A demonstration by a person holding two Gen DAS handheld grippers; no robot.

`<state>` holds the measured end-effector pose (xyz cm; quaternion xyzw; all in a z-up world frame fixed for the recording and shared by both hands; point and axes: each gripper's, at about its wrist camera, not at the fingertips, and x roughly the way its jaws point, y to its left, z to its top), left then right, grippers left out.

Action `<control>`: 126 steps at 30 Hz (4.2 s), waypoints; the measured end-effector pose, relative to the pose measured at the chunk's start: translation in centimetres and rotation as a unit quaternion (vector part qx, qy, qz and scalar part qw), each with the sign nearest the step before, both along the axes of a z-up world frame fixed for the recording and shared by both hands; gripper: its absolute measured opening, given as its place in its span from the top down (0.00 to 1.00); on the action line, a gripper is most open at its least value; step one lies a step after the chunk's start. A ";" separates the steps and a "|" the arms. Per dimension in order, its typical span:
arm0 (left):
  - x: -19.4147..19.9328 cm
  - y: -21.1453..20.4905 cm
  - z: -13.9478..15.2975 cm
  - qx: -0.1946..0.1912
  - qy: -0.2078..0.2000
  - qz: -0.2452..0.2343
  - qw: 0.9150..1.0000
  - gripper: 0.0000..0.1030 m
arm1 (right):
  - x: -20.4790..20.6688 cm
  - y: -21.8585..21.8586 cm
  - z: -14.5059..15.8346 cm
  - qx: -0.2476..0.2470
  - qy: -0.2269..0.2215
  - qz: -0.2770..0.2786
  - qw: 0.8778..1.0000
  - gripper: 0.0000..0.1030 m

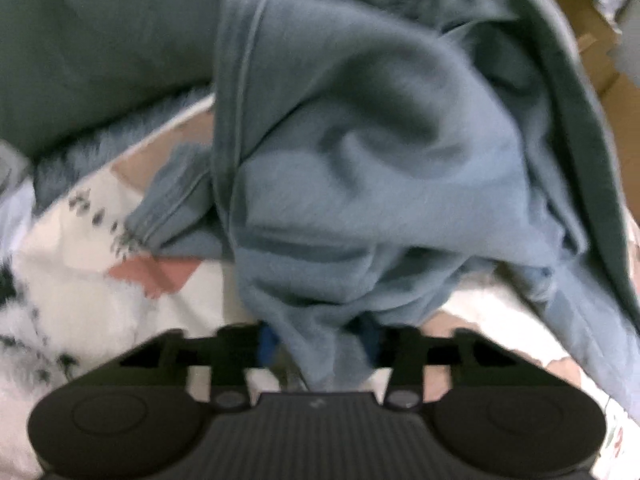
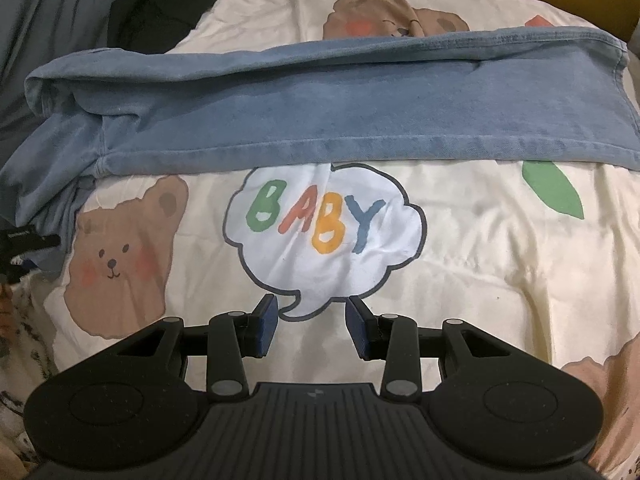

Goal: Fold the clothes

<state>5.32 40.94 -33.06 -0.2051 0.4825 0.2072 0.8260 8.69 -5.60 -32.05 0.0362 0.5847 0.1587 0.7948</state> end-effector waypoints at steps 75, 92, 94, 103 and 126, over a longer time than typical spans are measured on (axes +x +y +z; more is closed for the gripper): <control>4.9 -2.8 20.1 -0.097 -0.193 -0.104 0.971 0.94 | 2.1 30.9 -5.4 0.244 -0.026 0.292 0.924 0.99; 2.6 -4.1 17.2 -0.130 -0.167 -0.085 0.974 0.94 | 4.2 14.5 1.9 0.226 -0.018 0.232 0.946 1.00; 2.5 -4.6 16.3 -0.130 -0.146 -0.101 0.975 0.94 | 4.7 12.3 2.7 0.209 -0.020 0.226 0.951 1.00; 0.9 -6.0 13.7 -0.163 -0.101 -0.113 0.975 0.94 | 7.0 3.4 5.5 0.133 -0.034 0.191 0.972 1.00; -1.5 -16.1 9.9 -0.253 -0.026 -0.263 0.931 0.94 | 3.7 -11.8 12.3 -0.015 -0.016 0.099 0.995 1.00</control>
